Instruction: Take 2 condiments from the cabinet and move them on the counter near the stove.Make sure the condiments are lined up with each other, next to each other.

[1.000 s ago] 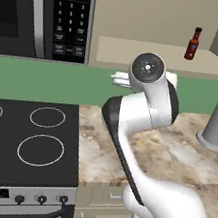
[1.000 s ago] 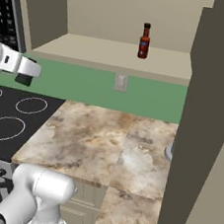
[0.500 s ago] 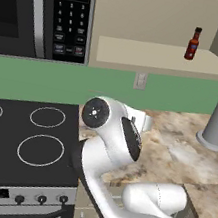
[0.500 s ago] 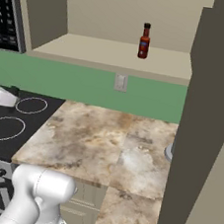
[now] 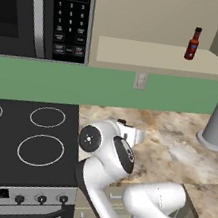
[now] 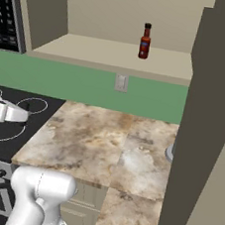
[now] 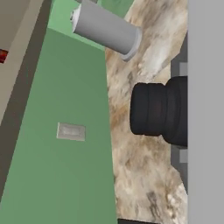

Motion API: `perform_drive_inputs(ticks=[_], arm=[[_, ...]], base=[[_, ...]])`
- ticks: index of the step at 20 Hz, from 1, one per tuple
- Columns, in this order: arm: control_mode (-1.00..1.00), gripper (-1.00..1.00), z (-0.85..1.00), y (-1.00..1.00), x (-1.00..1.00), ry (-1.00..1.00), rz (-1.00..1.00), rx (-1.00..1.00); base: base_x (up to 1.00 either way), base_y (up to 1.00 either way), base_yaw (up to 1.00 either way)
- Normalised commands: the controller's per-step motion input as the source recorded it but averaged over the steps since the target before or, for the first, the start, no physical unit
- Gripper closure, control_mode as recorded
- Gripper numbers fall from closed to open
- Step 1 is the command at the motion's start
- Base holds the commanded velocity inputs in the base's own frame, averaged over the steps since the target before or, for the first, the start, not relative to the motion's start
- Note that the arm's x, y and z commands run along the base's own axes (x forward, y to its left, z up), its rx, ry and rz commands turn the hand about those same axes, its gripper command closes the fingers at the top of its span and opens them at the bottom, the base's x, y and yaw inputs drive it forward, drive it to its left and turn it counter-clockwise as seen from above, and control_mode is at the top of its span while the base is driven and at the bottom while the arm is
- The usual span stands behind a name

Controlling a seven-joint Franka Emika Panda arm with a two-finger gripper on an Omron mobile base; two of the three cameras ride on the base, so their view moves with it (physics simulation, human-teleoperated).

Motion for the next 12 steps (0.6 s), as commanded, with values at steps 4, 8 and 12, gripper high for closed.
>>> perform_drive_inputs(ticks=[4,8,12], arm=[[-1.0,1.0,-0.15,0.24,0.21,0.14,0.0,0.0],[-1.0,1.0,-0.19,0.21,0.19,0.07,0.0,0.0],[-1.0,1.0,-0.22,0.34,0.19,0.02,-0.01,0.0]], base=[[0.0,0.0,0.0],[0.0,0.0,0.0],[0.0,0.0,0.0]])
